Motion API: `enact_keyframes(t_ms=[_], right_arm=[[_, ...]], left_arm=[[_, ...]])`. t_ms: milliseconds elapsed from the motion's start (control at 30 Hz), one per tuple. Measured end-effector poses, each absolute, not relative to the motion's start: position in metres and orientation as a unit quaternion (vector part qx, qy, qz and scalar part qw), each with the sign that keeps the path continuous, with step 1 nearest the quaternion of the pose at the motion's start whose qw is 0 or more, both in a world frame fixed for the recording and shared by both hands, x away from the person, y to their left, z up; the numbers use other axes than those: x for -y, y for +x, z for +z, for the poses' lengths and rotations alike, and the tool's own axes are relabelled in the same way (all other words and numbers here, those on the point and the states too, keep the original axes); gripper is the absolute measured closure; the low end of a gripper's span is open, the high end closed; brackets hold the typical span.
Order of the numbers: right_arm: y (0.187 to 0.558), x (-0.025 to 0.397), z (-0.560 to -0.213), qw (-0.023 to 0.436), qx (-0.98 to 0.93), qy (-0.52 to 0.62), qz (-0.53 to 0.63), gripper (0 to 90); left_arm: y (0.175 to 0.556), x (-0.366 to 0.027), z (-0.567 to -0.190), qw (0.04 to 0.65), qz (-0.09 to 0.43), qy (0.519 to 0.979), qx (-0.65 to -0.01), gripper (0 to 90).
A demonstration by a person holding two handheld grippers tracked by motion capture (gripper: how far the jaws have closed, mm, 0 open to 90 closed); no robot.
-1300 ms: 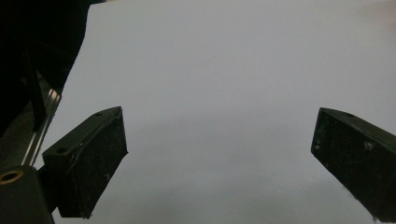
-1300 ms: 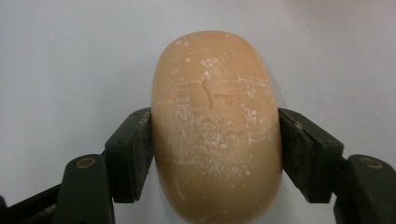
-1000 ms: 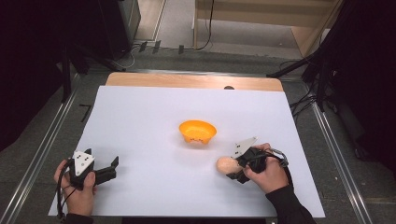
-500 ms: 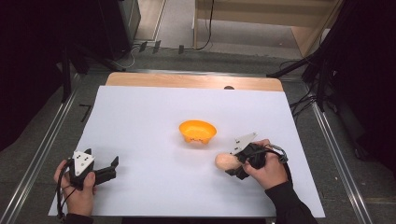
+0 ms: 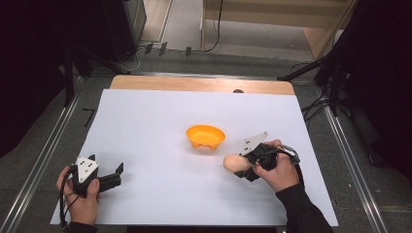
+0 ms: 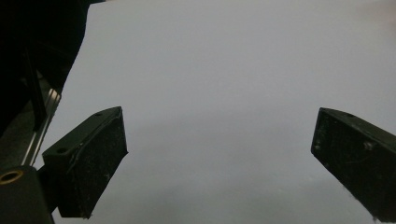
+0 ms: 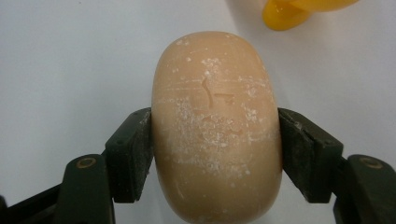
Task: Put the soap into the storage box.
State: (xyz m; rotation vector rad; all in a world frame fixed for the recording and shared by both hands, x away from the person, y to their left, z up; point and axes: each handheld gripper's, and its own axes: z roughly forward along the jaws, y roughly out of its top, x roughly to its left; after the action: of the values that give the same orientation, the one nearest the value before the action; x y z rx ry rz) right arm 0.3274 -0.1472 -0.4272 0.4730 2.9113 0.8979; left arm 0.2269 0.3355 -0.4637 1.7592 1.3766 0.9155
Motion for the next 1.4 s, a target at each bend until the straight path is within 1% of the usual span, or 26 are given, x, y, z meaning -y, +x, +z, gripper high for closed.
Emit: enact_keyframes(t_ms=[1400], right_arm=[[0.359,0.113,-0.389,0.041,-0.943,0.124,0.307,32.8]], left_arm=[[0.227,-0.336,-0.464,0.358,0.354,0.681,-0.532,3.9]])
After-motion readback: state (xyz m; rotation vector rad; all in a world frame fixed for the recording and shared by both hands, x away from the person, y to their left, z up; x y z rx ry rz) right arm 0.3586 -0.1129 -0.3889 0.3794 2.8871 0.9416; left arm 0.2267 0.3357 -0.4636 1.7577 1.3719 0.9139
